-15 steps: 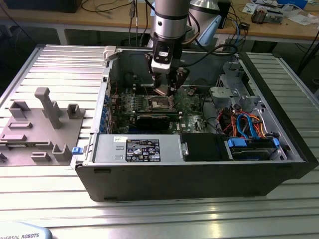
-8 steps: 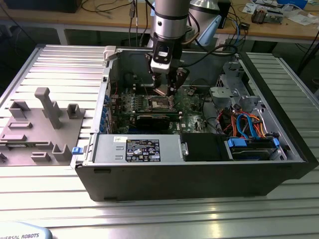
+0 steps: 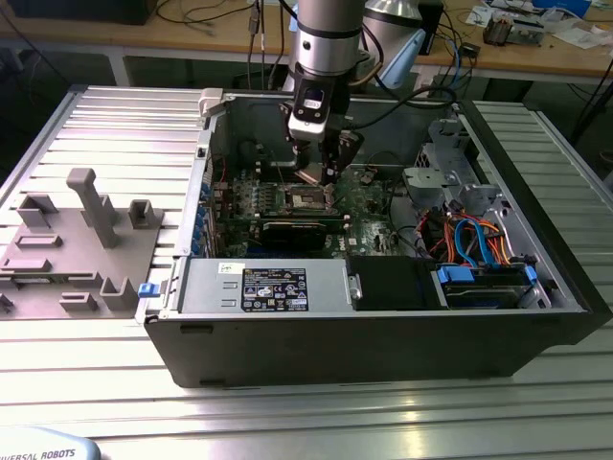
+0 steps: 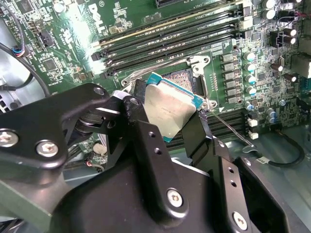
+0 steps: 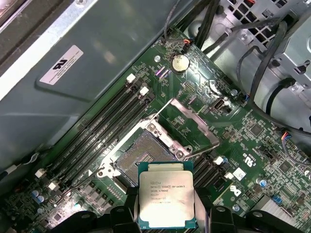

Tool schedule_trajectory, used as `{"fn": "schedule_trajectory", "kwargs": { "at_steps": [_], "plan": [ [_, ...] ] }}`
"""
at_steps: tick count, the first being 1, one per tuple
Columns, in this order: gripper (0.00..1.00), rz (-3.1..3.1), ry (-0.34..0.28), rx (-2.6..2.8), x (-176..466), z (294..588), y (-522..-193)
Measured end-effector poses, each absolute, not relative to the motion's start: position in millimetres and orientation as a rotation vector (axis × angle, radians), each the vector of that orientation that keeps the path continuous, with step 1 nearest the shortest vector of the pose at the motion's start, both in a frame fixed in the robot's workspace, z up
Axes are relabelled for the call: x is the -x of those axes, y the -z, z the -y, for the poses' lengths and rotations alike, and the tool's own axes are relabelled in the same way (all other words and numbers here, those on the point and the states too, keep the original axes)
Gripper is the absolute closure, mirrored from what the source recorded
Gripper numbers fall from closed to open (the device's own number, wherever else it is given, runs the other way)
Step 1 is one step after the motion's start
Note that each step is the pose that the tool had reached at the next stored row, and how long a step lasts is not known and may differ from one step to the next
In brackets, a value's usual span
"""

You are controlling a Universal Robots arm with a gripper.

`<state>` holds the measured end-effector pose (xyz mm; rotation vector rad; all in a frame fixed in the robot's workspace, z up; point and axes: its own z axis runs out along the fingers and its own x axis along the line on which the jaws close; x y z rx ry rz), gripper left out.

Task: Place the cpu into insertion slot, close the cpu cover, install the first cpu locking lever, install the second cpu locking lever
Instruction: 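Place the cpu into insertion slot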

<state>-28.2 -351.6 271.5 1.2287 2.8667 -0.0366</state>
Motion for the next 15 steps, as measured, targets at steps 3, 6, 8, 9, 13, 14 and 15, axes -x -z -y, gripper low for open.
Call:
{"fn": "schedule_trajectory", "kwargs": {
  "at_steps": [3, 6, 8, 9, 13, 14, 15],
  "plan": [
    [0.46, -2.865, 0.036, -1.234, 28.2, 351.6, -271.5],
    [0.46, -2.862, 0.037, -1.241, 28.2, 351.6, -271.4],
    [0.46, -2.859, 0.037, -1.246, 28.2, 351.6, -271.4],
    [0.46, -2.859, 0.037, -1.248, 28.2, 351.6, -271.3],
    [0.46, -2.856, 0.037, -1.254, 28.2, 351.6, -271.3],
    [0.46, -2.856, 0.037, -1.255, 28.2, 351.6, -271.3],
    [0.46, -2.855, 0.037, -1.256, 28.2, 351.6, -271.2]
  ]
}}
